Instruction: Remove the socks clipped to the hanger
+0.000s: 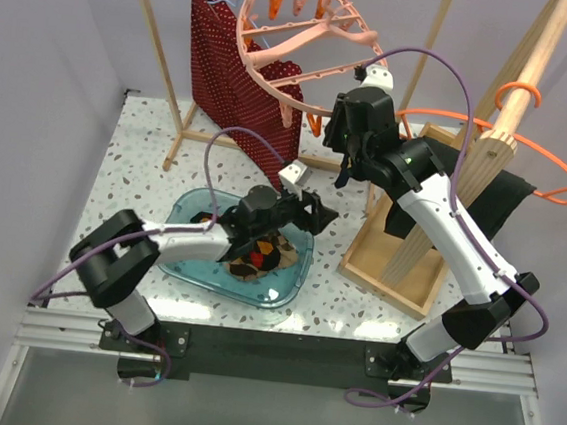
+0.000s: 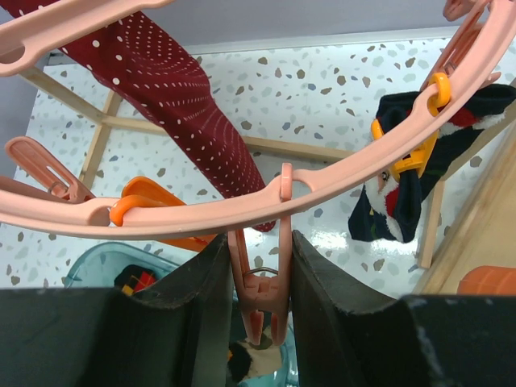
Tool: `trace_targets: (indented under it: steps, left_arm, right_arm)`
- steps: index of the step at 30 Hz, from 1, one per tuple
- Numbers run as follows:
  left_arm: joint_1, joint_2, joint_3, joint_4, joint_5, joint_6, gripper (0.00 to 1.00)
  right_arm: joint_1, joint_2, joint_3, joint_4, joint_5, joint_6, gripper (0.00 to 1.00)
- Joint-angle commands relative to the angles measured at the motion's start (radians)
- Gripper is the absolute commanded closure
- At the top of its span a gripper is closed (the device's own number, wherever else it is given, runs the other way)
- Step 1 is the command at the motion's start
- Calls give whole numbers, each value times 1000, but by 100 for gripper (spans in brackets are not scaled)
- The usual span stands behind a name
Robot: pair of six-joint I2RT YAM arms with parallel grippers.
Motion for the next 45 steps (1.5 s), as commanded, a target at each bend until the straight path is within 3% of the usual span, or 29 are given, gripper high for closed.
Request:
trace_targets:
  steps: [1,10,15,26,31,34,35,39,40,41,45]
  left_arm:
    - [-15,148,190,233,-49,122,24]
    - [-18,399,384,271,-117,145,27]
    - [-18,468,405,352,-154,151,38]
    - [-10,587,556,316,-266,168,27]
    - [-4,633,608,317,-267,156,33]
    - [4,647,628,330,-269,163,47]
    - [5,649,631,328,-270,165,59]
    - [19,641,635,330,-250,154,76]
    - [19,635,635,328,-238,156,94]
    - [19,621,634,314,-218,160,100]
    - [18,574,613,273,-169,156,100]
  right_arm:
    - [-1,-2,40,-1,-31,13,84]
    - [-1,-10,23,14,-46,13,84]
    - [-1,-33,-9,48,-65,17,84]
    - [-1,-62,-35,59,-69,11,83]
    - [-1,-77,-56,60,-60,10,83]
    - [1,-82,-58,57,-60,8,83]
    - [-1,-82,-58,56,-68,10,83]
    - [-2,-82,-64,52,-77,13,82]
    - [-1,-83,-69,52,-77,13,80]
    - [-1,-86,-72,54,-75,11,79]
    - [-1,-91,-76,43,-77,13,70]
